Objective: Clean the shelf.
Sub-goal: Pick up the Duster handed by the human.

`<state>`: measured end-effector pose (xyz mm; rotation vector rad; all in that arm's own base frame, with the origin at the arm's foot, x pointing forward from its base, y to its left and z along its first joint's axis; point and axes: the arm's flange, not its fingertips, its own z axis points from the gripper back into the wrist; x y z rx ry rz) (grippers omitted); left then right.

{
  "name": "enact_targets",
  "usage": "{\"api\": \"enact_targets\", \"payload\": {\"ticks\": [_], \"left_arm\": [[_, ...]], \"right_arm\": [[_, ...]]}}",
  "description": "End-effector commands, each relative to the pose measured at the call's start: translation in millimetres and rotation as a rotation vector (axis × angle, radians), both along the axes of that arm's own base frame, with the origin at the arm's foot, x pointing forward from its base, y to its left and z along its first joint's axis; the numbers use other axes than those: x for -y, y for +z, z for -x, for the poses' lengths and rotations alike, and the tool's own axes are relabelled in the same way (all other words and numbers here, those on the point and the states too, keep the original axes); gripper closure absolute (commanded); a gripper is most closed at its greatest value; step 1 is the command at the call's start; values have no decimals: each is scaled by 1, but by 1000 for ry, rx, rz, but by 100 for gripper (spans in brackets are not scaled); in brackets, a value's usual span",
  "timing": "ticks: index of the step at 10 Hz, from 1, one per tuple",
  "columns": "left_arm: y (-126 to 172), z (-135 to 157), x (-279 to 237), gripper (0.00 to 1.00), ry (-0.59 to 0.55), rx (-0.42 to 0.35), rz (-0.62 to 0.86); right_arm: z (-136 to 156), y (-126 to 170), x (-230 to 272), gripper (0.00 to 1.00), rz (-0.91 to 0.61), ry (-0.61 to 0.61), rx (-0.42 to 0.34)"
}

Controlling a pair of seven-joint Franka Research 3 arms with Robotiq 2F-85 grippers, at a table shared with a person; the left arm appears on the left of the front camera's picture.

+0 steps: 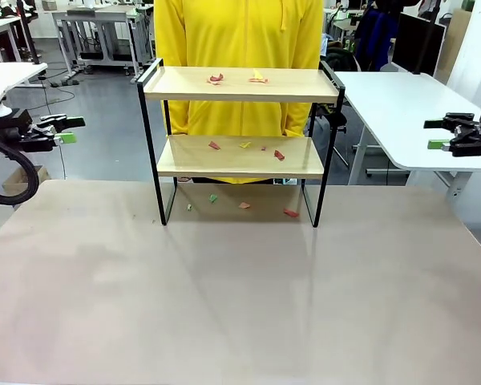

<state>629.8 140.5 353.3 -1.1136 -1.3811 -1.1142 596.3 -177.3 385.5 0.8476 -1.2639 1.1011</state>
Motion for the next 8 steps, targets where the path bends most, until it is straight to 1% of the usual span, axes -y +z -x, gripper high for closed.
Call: {"api": "enact_targets", "payload": {"ticks": [1,4,5,6,7,8], "left_arm": [[7,7,7,0,5,-19,23],[15,8,7,0,13,-44,27],[17,9,7,0,15,-48,28],[18,9,8,0,24,-59,34],[10,1,4,0,-8,-33,6],[10,1,4,0,-8,-33,6]], "right_arm": [[10,3,-1,0,-25,-12,45],[12,11,-2,0,-25,-18,51],[12,12,-2,0,-22,-7,42],[3,7,3,0,-4,-3,10],[3,7,3,0,-4,-3,10],[3,7,3,0,-4,-3,10]]}}
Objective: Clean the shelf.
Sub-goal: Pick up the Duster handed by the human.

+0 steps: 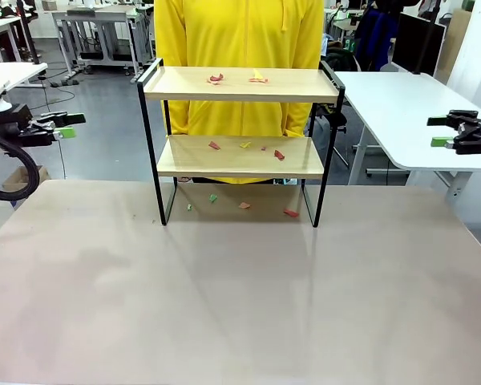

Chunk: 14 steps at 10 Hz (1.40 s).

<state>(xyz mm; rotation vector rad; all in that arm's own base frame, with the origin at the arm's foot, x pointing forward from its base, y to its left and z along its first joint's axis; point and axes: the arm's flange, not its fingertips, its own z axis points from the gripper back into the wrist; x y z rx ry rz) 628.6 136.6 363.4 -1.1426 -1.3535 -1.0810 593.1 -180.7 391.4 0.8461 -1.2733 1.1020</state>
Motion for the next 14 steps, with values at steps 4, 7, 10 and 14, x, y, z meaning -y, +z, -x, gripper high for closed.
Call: {"api": "enact_targets", "payload": {"ticks": [4,7,10,14], "left_arm": [[0,0,0,0,-3,10,-5],[0,0,0,0,-3,10,-5],[0,0,0,0,-3,10,-5],[0,0,0,0,-3,10,-5]], "right_arm": [[0,1,0,0,0,-2,3],[0,1,0,0,0,-2,3],[0,1,0,0,0,-2,3],[0,1,0,0,0,-2,3]]}}
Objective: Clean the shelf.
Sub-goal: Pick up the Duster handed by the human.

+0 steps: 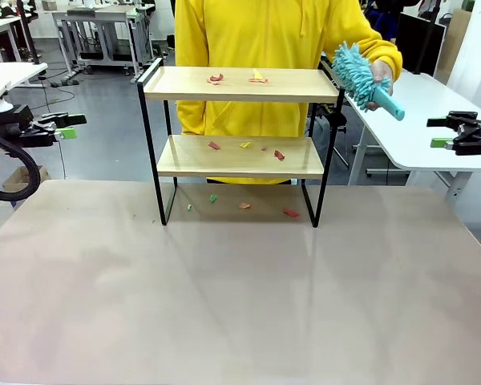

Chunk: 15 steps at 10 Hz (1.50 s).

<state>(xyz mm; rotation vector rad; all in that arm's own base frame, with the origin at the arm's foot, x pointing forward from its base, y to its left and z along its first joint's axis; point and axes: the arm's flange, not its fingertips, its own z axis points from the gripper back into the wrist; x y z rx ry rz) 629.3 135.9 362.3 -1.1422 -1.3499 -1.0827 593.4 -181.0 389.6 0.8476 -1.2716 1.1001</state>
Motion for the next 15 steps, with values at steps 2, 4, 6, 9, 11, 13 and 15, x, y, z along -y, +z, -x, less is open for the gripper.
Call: {"api": "enact_targets", "payload": {"ticks": [2,4,6,9,11,13,15], "left_arm": [[1,1,-1,0,-2,11,-2],[1,1,-1,0,-2,11,-2],[1,1,-1,0,-2,11,-2],[1,1,-1,0,-2,11,-2],[1,1,-1,0,-2,11,-2],[1,1,-1,0,-2,11,-2],[1,1,-1,0,-2,11,-2]], "right_arm": [[0,3,0,0,1,-1,5],[0,3,0,0,1,-1,5],[0,3,0,0,1,-1,5],[0,3,0,0,1,-1,5],[0,0,0,0,0,0,0],[17,68,4,0,147,-108,-118],[25,133,-6,0,247,-186,-214]]}}
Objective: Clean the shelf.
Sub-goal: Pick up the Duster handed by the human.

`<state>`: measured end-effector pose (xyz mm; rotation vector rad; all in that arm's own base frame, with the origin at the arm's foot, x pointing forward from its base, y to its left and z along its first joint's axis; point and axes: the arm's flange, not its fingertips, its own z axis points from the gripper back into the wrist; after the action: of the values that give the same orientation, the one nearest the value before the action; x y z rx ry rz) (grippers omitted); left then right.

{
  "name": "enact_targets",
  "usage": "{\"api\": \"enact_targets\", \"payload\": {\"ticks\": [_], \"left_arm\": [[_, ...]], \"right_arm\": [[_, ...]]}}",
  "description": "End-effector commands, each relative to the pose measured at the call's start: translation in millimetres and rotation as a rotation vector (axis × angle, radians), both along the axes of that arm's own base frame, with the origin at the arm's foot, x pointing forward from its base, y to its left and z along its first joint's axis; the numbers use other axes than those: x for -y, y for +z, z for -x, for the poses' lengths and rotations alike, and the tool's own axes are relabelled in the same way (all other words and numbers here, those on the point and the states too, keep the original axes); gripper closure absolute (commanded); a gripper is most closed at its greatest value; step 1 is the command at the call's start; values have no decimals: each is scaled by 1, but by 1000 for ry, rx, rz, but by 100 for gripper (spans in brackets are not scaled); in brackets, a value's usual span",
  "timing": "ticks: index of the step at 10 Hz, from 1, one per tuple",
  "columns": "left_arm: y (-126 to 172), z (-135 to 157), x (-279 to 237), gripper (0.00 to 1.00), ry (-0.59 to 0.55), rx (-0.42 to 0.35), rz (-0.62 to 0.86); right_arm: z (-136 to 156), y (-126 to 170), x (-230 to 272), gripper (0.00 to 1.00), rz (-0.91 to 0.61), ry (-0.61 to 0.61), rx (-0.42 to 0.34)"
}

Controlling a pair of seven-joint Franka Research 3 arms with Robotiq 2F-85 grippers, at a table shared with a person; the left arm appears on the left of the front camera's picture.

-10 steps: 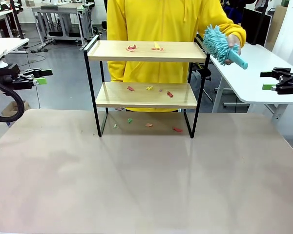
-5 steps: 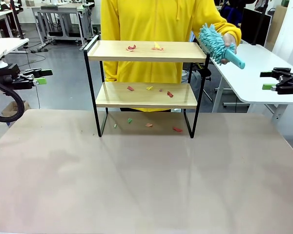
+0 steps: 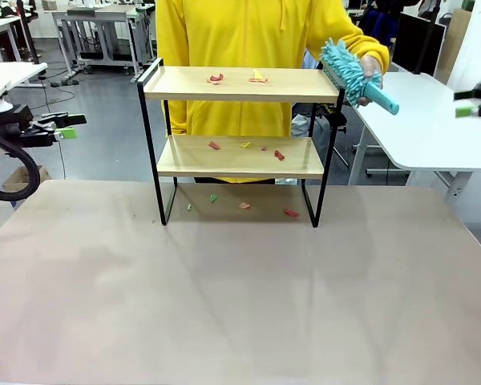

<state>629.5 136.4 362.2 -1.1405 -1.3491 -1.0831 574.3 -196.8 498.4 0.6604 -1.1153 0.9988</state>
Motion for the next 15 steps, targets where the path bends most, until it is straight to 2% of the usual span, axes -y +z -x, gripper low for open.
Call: {"api": "enact_targets", "payload": {"ticks": [1,2,3,4,5,6,7,8,9,10,11,15], "left_arm": [[1,1,0,0,-3,11,0],[1,1,0,0,-3,11,0],[1,1,0,0,-3,11,0],[1,1,0,0,-3,11,0],[1,1,0,0,-3,11,0],[1,1,0,0,-3,11,0],[1,1,0,0,-3,11,0],[1,1,0,0,-3,11,0],[1,1,0,0,-3,11,0],[1,1,0,0,-3,11,0],[1,1,0,0,-3,11,0],[1,1,0,0,-3,11,0]], "right_arm": [[8,52,-31,0,135,-15,-151],[12,79,-47,0,190,-109,-196],[17,99,-68,0,149,-251,-263],[22,116,-96,0,116,-310,-322],[25,127,-124,0,117,-388,-265],[24,131,-151,0,129,-496,-253],[31,136,-177,0,160,-542,-338],[37,140,-191,0,213,-535,-397],[38,143,-194,0,233,-530,-365],[34,139,-186,0,144,-380,-237],[29,140,-197,0,196,-515,-326],[30,138,-196,0,201,-494,-318]]}}
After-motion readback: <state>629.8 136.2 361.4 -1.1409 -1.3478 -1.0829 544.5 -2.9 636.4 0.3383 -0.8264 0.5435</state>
